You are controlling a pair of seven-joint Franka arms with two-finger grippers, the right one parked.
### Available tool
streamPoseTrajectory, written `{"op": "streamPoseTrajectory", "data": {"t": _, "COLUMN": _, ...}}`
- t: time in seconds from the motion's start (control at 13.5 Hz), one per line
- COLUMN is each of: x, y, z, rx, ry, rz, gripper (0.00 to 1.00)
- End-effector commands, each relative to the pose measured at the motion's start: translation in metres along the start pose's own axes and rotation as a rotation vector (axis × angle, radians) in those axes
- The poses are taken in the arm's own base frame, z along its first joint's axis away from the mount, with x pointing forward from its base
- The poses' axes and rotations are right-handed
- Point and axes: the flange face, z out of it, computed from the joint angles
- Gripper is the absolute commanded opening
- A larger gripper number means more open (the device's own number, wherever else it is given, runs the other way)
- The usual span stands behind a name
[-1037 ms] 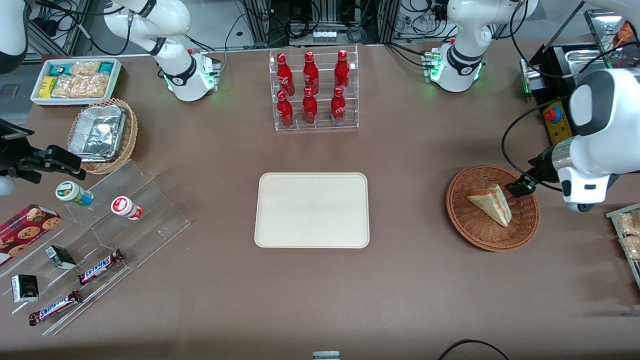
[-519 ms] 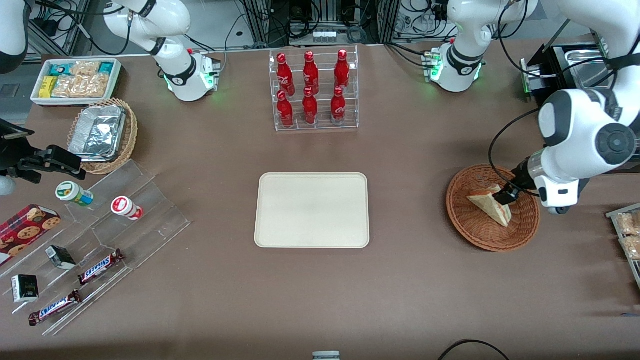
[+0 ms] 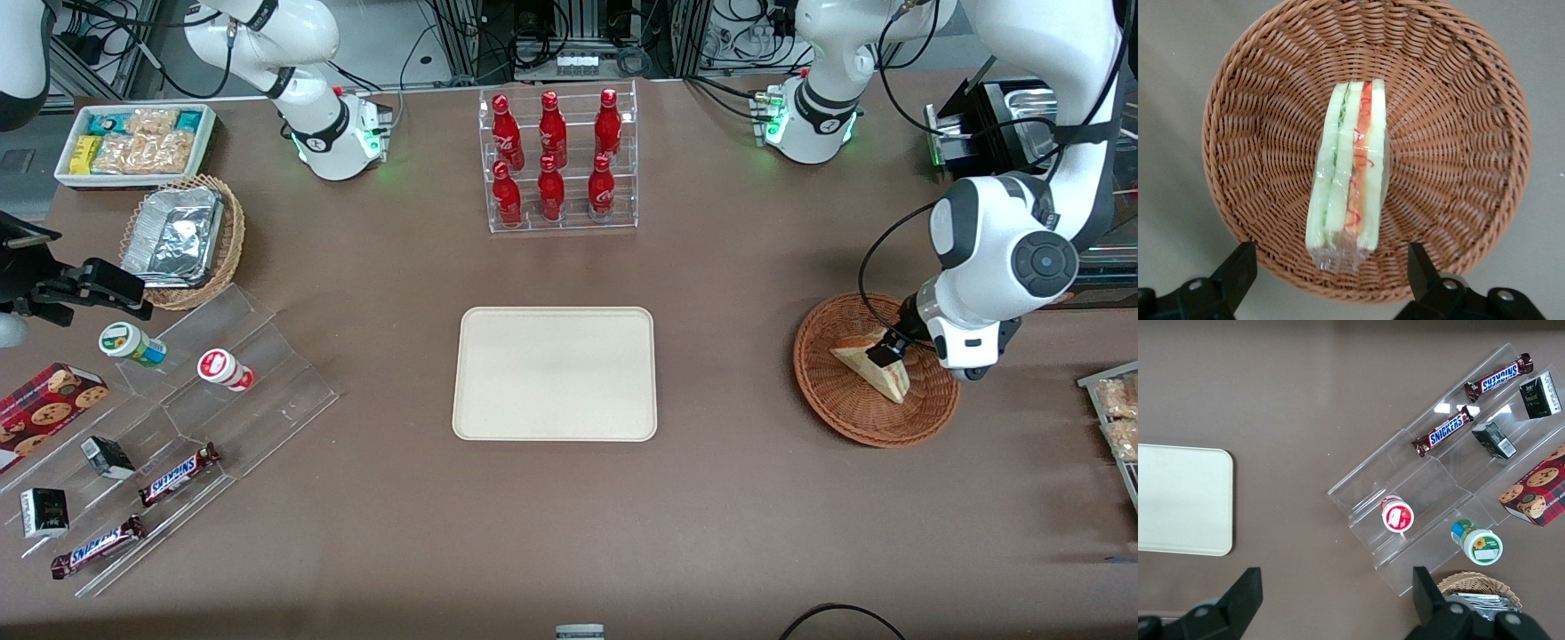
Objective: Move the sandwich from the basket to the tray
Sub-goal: 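Move the open left gripper down over the wrapped sandwich in the basket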
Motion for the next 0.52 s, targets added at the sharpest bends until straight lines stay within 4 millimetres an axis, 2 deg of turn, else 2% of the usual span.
{"op": "streamPoseTrajectory", "data": {"t": 0.0, "x": 0.001, "y": -0.004, "z": 0.015, "rx": 0.000, "ry": 0.021, "rz": -0.009, "gripper": 1.00}}
{"op": "streamPoseTrajectory", "data": {"t": 0.44, "x": 0.003, "y": -0.001, "z": 0.040, "rx": -0.004, "ry": 0.018, "rz": -0.006, "gripper": 1.00}}
